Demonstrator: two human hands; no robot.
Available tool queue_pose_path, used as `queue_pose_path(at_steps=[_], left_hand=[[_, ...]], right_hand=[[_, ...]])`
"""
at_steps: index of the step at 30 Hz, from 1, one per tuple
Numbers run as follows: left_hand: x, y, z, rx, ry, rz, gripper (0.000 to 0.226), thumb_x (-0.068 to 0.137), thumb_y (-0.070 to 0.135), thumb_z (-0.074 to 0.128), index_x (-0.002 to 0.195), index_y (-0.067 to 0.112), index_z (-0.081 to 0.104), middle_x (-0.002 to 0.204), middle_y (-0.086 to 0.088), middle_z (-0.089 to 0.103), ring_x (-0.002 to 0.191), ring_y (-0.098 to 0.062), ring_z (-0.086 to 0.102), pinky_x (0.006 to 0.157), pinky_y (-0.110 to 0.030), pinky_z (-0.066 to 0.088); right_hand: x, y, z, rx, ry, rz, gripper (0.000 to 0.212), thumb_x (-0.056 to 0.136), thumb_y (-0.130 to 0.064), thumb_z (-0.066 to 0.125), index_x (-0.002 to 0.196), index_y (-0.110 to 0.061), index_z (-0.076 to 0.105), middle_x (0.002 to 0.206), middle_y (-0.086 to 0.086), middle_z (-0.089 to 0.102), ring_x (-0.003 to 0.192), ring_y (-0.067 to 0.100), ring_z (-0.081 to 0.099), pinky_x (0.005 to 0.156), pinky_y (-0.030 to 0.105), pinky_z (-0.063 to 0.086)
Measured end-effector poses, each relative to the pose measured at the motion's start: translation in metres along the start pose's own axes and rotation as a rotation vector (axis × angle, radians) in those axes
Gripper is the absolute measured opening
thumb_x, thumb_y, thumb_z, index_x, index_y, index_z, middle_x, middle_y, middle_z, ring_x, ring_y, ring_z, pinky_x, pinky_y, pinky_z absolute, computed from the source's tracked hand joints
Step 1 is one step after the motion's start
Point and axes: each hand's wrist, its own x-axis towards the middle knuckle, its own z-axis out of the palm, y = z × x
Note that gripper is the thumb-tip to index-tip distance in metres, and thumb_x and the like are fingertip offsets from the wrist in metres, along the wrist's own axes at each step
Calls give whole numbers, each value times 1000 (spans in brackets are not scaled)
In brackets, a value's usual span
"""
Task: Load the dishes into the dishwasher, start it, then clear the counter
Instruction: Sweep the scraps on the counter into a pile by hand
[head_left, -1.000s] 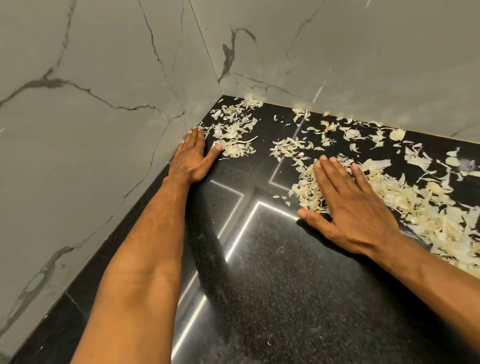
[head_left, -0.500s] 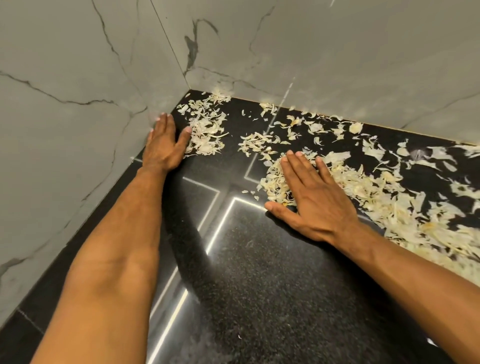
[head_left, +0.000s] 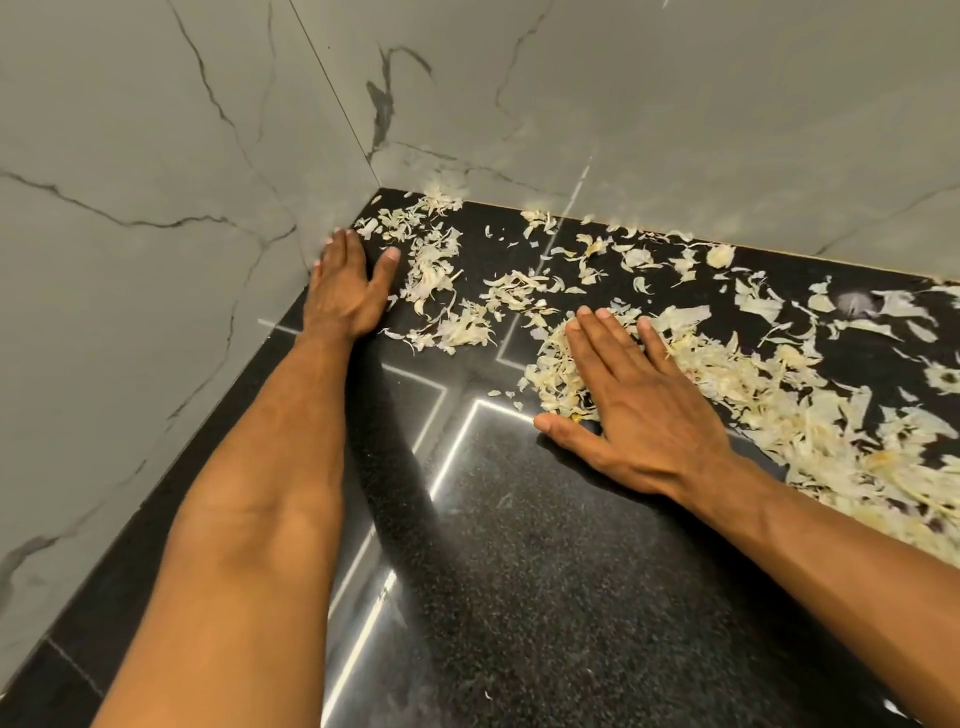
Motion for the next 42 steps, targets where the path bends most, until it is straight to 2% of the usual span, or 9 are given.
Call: queue_pose_path(at_steps=[5, 11, 14, 17, 23, 27, 30, 33, 42], left_hand=[[1, 7, 0, 40, -34, 29, 85, 94, 70, 11, 155, 12, 3, 162, -10, 0, 150, -24, 0, 120, -41, 2], [-25, 19, 0, -52, -35, 396, 75, 94, 62, 12, 155, 19, 2, 162, -1, -1, 145, -8, 0, 117, -34, 0], [-13, 10, -2, -204, 79, 188, 73, 98, 61, 15, 155, 19, 0, 163, -2, -2, 148, -14, -1, 120, -38, 0], [10, 1, -4, -179, 14, 17, 78, 96, 66, 11, 155, 17, -1, 163, -4, -5, 149, -20, -3, 121, -43, 1], [23, 7, 1, 4, -62, 132, 80, 95, 68, 11, 155, 17, 2, 163, -4, -2, 149, -18, -1, 119, -38, -1], [14, 15, -7, -161, -86, 338, 71, 98, 62, 19, 156, 23, 7, 163, 3, 2, 148, -13, 3, 120, -36, 2], [23, 21, -11, -243, -41, 205, 68, 101, 57, 18, 155, 20, 3, 163, 1, -2, 148, -13, -1, 118, -33, -1], [41, 18, -10, -106, -85, 73, 77, 97, 65, 12, 155, 17, -2, 162, -3, -8, 149, -18, -5, 119, -37, -2], [69, 37, -7, -41, -72, 38, 83, 94, 70, 8, 155, 14, 4, 163, -6, -1, 150, -22, -2, 121, -42, 2]], right_hand=[[-2, 0, -1, 9, 2, -10, 96, 78, -82, -10, 147, -17, -26, 152, 2, -30, 142, 17, -27, 114, 38, -21], [0, -1, -2, 12, 12, -14, 95, 79, -82, -8, 147, -17, -24, 153, 3, -29, 143, 17, -26, 113, 37, -22], [1, -1, -1, 11, 12, -11, 96, 79, -82, -9, 148, -16, -24, 153, 3, -29, 143, 18, -27, 112, 37, -23], [1, 1, -1, 15, 11, 1, 98, 78, -82, -11, 149, -16, -25, 154, 3, -30, 143, 18, -28, 112, 36, -25], [1, -1, -2, 36, -25, -16, 96, 75, -82, -13, 143, -18, -34, 152, 2, -37, 141, 17, -34, 112, 35, -27], [0, -1, -3, 35, -7, -18, 96, 75, -83, -14, 143, -18, -35, 152, 2, -36, 140, 17, -35, 111, 33, -27], [0, -1, -3, 42, -12, -14, 96, 73, -82, -15, 142, -18, -35, 153, 3, -36, 140, 17, -35, 111, 33, -28], [-1, 1, -4, 56, -5, -11, 95, 75, -82, -14, 142, -18, -35, 153, 2, -36, 140, 17, -35, 111, 34, -27], [1, 0, 0, 98, 5, -38, 94, 83, -83, -1, 146, -19, -28, 153, 3, -32, 141, 20, -32, 111, 33, -27]])
